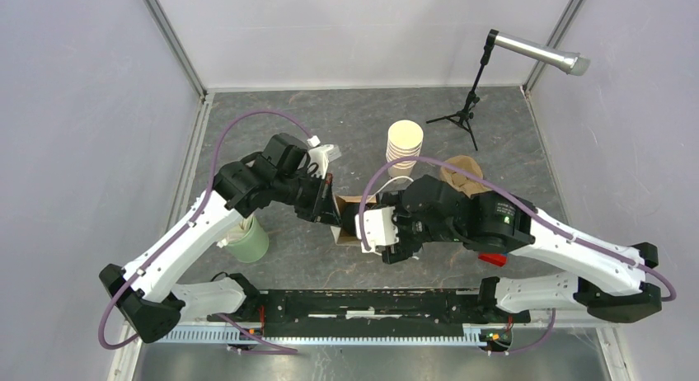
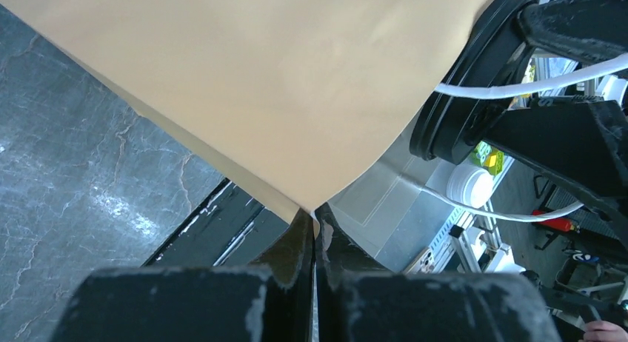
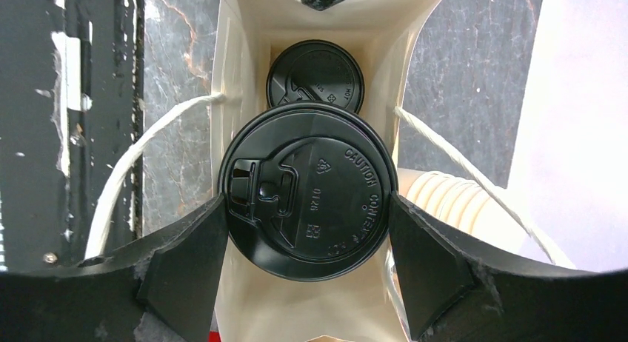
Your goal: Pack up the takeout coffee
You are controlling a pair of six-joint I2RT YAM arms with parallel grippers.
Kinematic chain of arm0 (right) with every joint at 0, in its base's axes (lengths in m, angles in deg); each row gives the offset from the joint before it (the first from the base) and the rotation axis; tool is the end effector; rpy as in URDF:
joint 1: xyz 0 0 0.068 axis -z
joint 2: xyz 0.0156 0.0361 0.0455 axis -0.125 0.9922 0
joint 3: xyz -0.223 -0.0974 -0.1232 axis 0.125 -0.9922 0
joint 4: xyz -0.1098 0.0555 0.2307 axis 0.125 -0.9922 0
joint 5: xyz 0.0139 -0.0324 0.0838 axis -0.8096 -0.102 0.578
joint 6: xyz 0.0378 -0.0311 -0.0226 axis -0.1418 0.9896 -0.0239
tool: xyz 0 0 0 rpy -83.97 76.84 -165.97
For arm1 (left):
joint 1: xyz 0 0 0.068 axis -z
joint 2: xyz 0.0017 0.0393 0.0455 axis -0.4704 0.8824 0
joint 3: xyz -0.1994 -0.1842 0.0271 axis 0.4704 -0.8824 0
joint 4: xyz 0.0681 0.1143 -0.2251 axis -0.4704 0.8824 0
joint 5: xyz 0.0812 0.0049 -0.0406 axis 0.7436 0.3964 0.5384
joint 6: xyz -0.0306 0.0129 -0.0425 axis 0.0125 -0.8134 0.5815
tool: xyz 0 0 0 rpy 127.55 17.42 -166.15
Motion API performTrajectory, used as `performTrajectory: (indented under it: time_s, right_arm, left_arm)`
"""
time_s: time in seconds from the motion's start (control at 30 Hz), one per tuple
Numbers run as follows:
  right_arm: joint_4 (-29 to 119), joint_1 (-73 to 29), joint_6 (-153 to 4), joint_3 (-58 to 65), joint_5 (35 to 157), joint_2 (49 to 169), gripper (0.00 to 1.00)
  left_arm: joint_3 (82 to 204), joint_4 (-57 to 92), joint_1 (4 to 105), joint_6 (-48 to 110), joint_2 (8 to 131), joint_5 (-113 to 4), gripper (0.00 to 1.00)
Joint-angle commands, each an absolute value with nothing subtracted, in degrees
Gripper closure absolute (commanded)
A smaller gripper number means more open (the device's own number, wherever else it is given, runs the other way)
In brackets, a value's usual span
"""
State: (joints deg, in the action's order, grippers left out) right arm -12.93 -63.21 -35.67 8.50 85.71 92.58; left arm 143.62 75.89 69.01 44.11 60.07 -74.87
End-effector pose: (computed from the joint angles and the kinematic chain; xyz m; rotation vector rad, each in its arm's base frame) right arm 0.0712 0.1948 0.4037 -1.7990 1.4742 0.2871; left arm 0.1528 -0.1549 0.3620 0.6180 2.5429 -1.0719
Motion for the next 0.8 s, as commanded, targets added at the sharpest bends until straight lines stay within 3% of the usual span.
performTrajectory:
  time_s: [0.0, 0.33, 0.77]
  right_arm:
    - [-12.21, -66.66, -33.26, 7.27, 79.06, 93.15, 0.2]
    - [-15.66, -75.27, -34.22, 19.19, 71.42, 100.29, 0.21]
    - [-9.08, -75.87, -38.01, 0.02, 66.06, 89.6, 0.18]
  left_arm:
    - [142.88, 72.88, 68.84, 41.2, 58.6, -76.95, 0.98]
    - [141.89, 71.03, 68.84, 44.07, 58.39, -74.91, 0.98]
    - [138.89, 70.4, 68.84, 42.2, 55.14, -75.72, 0.98]
